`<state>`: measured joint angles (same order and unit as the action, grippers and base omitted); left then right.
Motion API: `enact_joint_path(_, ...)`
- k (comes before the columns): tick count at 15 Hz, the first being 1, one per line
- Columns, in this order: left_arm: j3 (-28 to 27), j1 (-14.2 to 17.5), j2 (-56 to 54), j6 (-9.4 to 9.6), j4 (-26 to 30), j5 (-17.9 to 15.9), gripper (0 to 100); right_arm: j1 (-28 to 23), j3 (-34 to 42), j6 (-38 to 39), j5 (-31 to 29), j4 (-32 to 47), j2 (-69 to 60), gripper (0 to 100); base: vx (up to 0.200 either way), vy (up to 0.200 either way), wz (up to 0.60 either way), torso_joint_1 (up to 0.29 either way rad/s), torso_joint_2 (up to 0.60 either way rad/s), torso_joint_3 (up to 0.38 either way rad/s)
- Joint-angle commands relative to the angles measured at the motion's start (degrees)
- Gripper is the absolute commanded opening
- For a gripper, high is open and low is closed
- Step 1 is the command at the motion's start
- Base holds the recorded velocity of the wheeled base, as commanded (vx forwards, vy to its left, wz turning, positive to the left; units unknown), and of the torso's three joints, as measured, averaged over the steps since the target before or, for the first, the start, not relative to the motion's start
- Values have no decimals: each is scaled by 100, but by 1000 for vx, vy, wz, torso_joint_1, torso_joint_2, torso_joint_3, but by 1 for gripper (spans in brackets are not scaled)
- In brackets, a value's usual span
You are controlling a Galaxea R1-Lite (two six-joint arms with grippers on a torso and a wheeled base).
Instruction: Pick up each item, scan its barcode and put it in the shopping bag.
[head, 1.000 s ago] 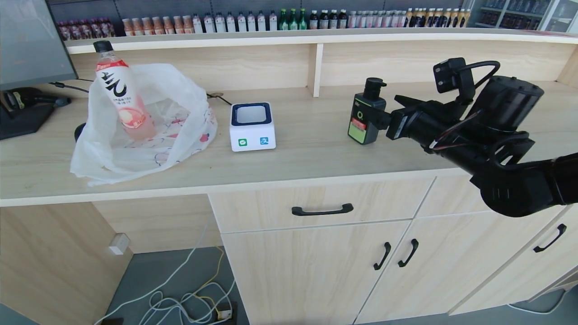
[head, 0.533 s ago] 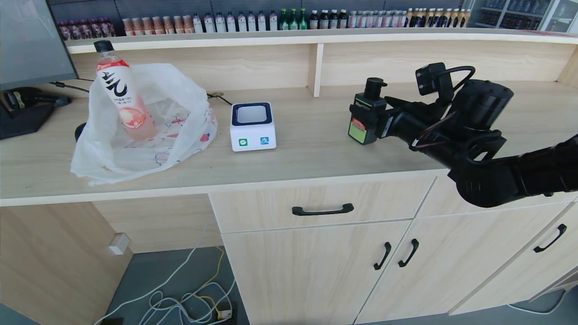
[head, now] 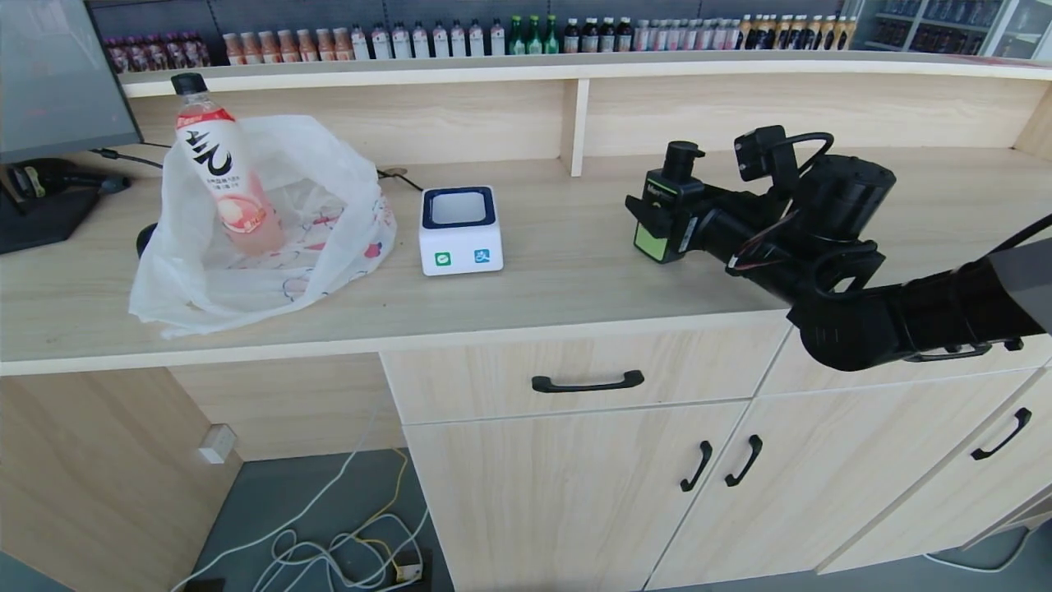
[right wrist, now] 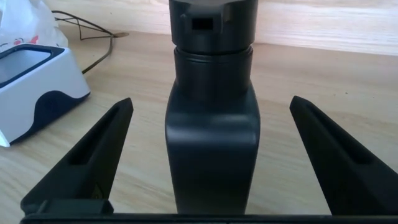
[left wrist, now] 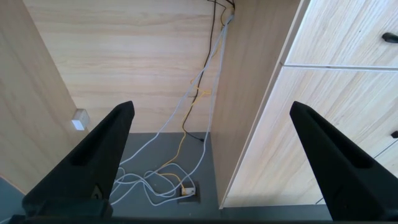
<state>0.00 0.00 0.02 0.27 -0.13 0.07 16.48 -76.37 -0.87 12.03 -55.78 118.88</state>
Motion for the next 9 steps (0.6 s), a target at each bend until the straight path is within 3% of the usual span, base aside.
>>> enact_joint_path(1,0,0,-2,0,-4,1,100,4,0,-1,1,-3,82,100,0,0,0,0,0,0)
enact_joint_path(9,0,0,-2,0,-4,-7,100,-5,-246,-1,1,191,223,100,0,0,0,0,0,0)
